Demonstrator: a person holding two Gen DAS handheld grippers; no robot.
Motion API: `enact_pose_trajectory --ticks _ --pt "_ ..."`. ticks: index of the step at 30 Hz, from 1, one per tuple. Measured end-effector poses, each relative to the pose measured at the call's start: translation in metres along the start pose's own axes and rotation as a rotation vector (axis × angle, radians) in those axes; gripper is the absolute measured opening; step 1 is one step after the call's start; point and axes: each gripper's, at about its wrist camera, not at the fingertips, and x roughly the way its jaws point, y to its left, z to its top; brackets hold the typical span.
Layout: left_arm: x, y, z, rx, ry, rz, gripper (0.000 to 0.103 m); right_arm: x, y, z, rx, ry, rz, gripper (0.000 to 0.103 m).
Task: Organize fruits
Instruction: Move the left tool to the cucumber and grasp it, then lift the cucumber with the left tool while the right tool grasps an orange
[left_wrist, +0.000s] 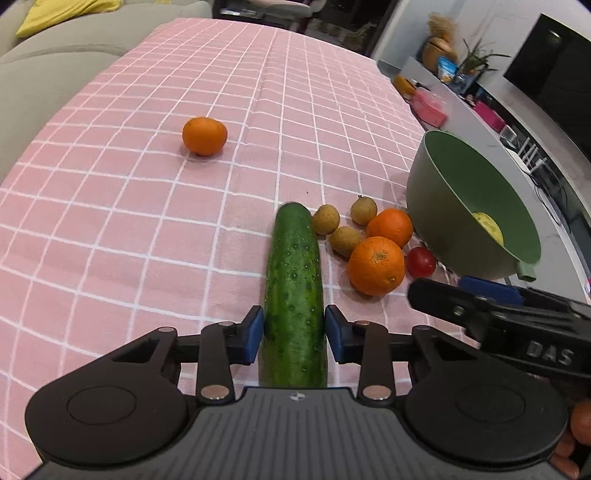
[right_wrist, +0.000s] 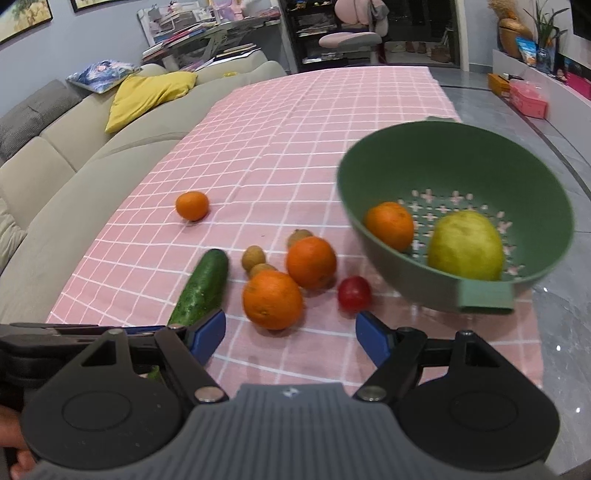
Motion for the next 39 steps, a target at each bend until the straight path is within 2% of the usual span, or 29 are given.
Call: enact_pose_trajectory --ticks 4,9,13,16,18,21,25,35,39 --pt "-0.005 0.007 0.003 -0.012 -0.012 0.023 0.05 0.012 0.009 0.004 0.006 0.006 -0.014 0.073" --pt "-0.007 0.025 0.001 -0.074 -0.025 0.002 0.062 0.025 0.016 0.01 0.021 0.01 -0.02 0.068" --pt "-0.007 0.03 0.001 -0.07 -0.028 -0.014 0.066 0.037 0.019 0.009 0.024 0.029 -0.05 0.065" --pt "-0.004 0.027 0.001 -0.056 -0.022 -0.025 0.066 0.046 0.018 0.01 0.035 0.034 -0.072 0.057" --pt "0.0 0.024 0.001 -0.043 -0.015 -0.031 0.066 0.052 0.018 0.01 0.038 0.034 -0.082 0.055" --pt "0.005 0.017 0.002 -0.01 -0.004 -0.033 0.066 0.057 0.016 0.011 0.048 0.031 -0.077 0.053" --pt "0.011 0.012 0.001 0.002 0.011 -0.04 0.066 0.06 0.017 0.013 0.047 0.037 -0.053 0.043" --pt "0.017 0.008 0.002 0.028 0.024 -0.044 0.065 0.061 0.018 0.015 0.035 0.048 -0.044 0.04" --pt "0.02 0.0 0.003 0.048 0.021 -0.037 0.053 0.059 0.016 0.015 0.037 0.051 -0.04 0.04"
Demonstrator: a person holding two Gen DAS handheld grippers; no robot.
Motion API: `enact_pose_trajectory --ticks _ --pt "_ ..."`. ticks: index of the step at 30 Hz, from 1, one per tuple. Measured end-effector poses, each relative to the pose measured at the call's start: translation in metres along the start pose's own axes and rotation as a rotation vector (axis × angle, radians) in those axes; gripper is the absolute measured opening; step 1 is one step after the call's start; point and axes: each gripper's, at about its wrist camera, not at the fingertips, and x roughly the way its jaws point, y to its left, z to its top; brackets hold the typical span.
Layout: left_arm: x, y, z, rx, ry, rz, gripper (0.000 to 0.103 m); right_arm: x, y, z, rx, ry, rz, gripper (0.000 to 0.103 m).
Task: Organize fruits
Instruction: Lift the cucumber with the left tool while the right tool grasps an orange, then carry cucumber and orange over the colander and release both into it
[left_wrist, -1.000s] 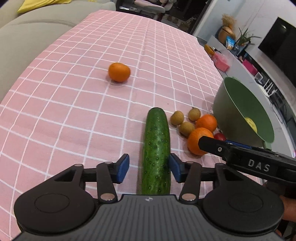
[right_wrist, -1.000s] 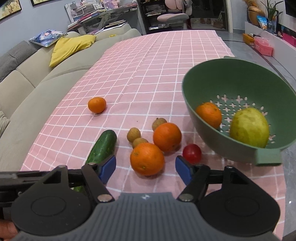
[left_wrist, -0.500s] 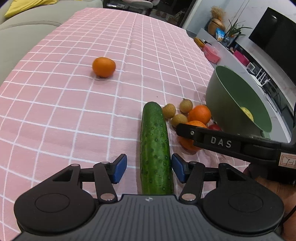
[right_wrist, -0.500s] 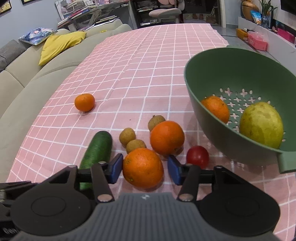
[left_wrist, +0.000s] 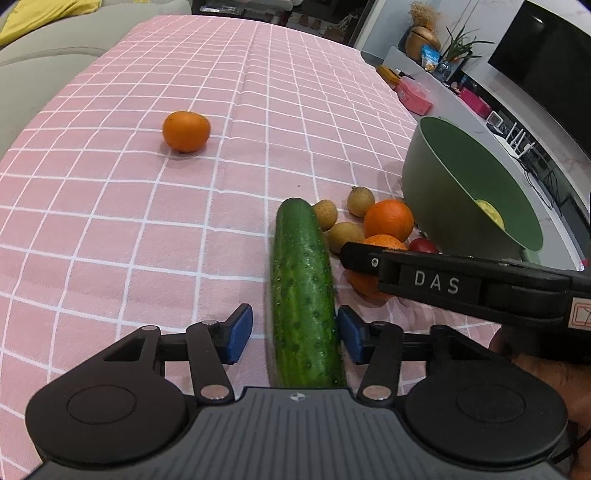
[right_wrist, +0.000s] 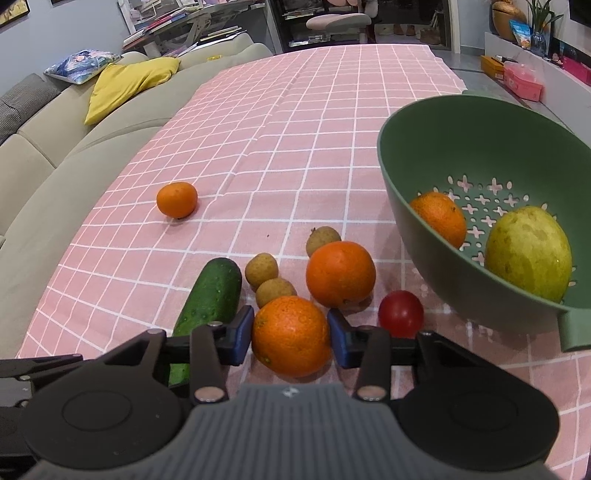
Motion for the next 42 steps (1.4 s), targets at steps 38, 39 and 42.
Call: enact_pose_trajectory --ticks 38,39,42 --pt "-0.054 -0.034 0.032 0.027 -0.119 0.027 0.042 -0.089 -0.032 0.014 0.017 -0.176 0.072 0.04" --pt "-0.053 -0.039 0.034 0.041 -0.119 0.022 0.042 -0.092 -0.036 0.015 0.029 -0.182 0.071 0.04" --pt "-0.052 -0.054 0.043 0.065 -0.116 -0.005 0.042 -0.102 -0.048 0.021 0.058 -0.202 0.063 0.04"
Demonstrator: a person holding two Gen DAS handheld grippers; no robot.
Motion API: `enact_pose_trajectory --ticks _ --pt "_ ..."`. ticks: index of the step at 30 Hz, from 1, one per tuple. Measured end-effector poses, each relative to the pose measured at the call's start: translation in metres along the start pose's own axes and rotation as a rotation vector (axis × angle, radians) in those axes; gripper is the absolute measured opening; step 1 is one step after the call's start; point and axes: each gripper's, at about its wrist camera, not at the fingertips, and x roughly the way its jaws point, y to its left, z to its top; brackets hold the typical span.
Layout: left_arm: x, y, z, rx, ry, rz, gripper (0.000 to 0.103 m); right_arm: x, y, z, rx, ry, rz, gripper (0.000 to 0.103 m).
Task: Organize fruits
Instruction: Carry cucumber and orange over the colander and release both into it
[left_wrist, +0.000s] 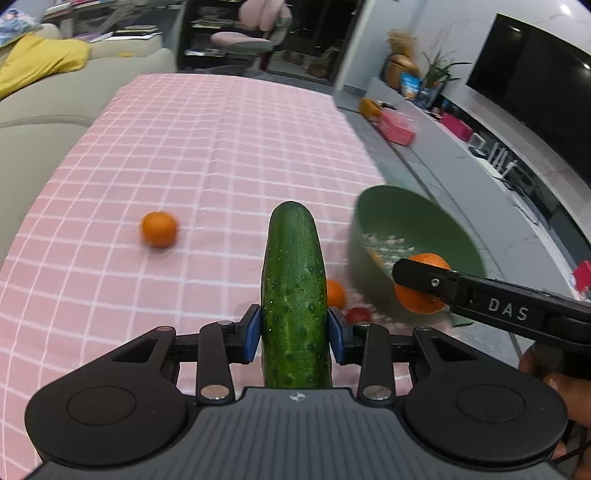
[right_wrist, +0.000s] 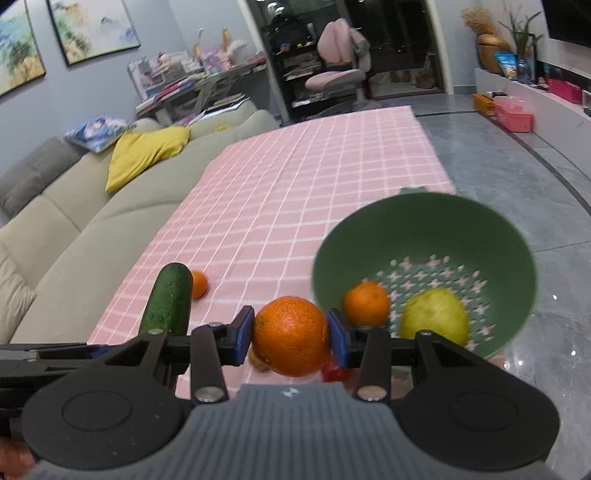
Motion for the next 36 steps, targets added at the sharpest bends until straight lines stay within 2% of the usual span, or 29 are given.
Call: enact_pose_trajectory --ticks 3,7,14,22,31,36 --pt "0.005 -0.013 0.012 0.005 0.011 -0.032 0.042 -0.009 -0.013 0.01 0.017 -0.014 -0.018 0.04" --pt "0.018 -0.038 0.038 0.051 0.02 -0.077 0.042 -0.02 -0.033 0.035 -0.032 -0.041 -0.082 0.04" --pt "0.063 -0.085 0.079 0.237 0.032 -0.146 0.042 -0.015 -0.086 0.072 0.047 -0.028 -0.108 0.04" --pt "0.11 -0.103 0.098 0.327 0.081 -0.121 0.042 0.01 -0.107 0.08 0.052 0.041 -0.15 0.04" --pt "0.134 -0.116 0.09 0.432 0.135 -0.099 0.042 0.037 -0.117 0.081 0.046 0.115 -0.168 0.04" --pt "0.141 -0.117 0.093 0.455 0.156 -0.09 0.042 0.05 -0.12 0.082 0.041 0.141 -0.178 0.04"
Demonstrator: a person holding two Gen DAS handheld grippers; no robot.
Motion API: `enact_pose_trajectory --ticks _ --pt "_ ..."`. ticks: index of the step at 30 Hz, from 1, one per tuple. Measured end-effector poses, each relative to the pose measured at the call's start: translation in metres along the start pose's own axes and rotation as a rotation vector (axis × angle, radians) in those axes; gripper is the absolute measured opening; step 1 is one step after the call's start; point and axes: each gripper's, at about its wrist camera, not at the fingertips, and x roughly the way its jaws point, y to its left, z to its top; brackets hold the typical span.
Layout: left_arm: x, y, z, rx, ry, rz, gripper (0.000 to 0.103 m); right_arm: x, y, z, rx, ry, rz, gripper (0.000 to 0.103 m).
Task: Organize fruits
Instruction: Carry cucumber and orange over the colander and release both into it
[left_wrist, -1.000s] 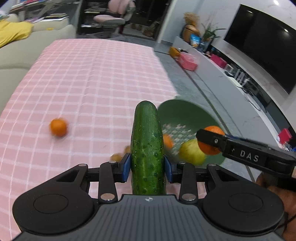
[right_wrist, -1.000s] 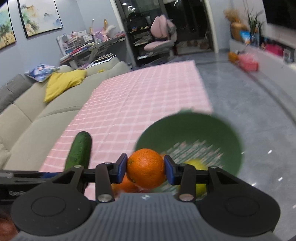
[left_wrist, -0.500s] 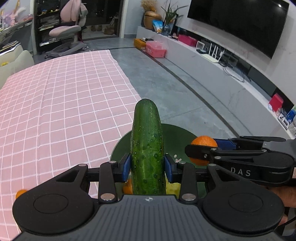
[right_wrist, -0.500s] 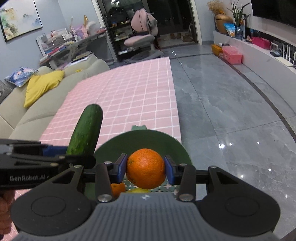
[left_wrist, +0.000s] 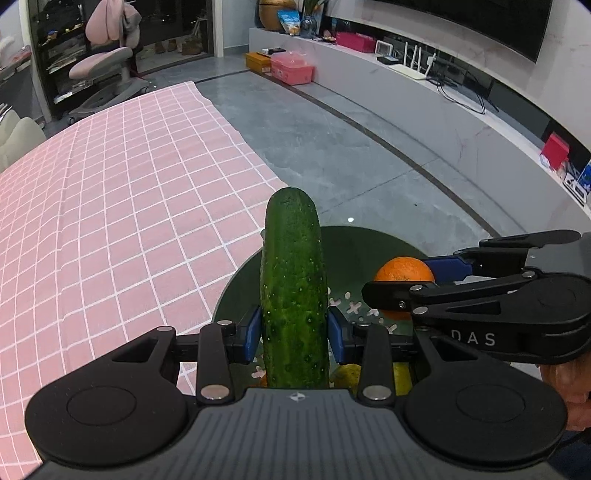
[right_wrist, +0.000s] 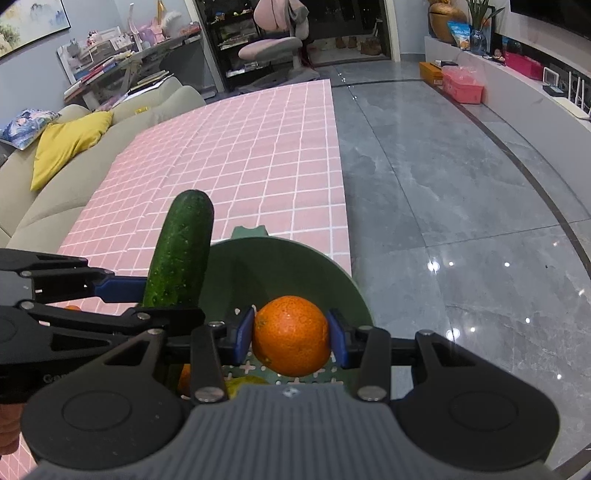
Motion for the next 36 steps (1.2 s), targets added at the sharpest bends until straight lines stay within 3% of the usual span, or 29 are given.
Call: enact_pose_trajectory --ticks 11,24,27,31,36 --pt "0.01 -0.002 -0.004 0.003 0.031 -0.004 0.042 0.025 -0.004 0.001 -0.012 0.071 -0.014 0.04" --pt "0.018 0.009 -0.009 -0.071 0.025 -0.019 0.043 0.03 0.001 0.003 -0.065 0.061 -0.053 0.04" --pt "0.018 0.012 -0.009 -0.107 0.027 -0.023 0.049 0.027 0.0 0.003 -0.064 0.046 -0.058 0.041" --pt "0.003 0.024 -0.008 -0.185 -0.046 -0.039 0.073 0.023 -0.005 0.004 -0.026 0.03 -0.035 0.044" --pt "-0.024 0.037 -0.007 -0.245 -0.112 -0.054 0.073 0.01 -0.004 0.005 -0.014 -0.035 -0.019 0.048"
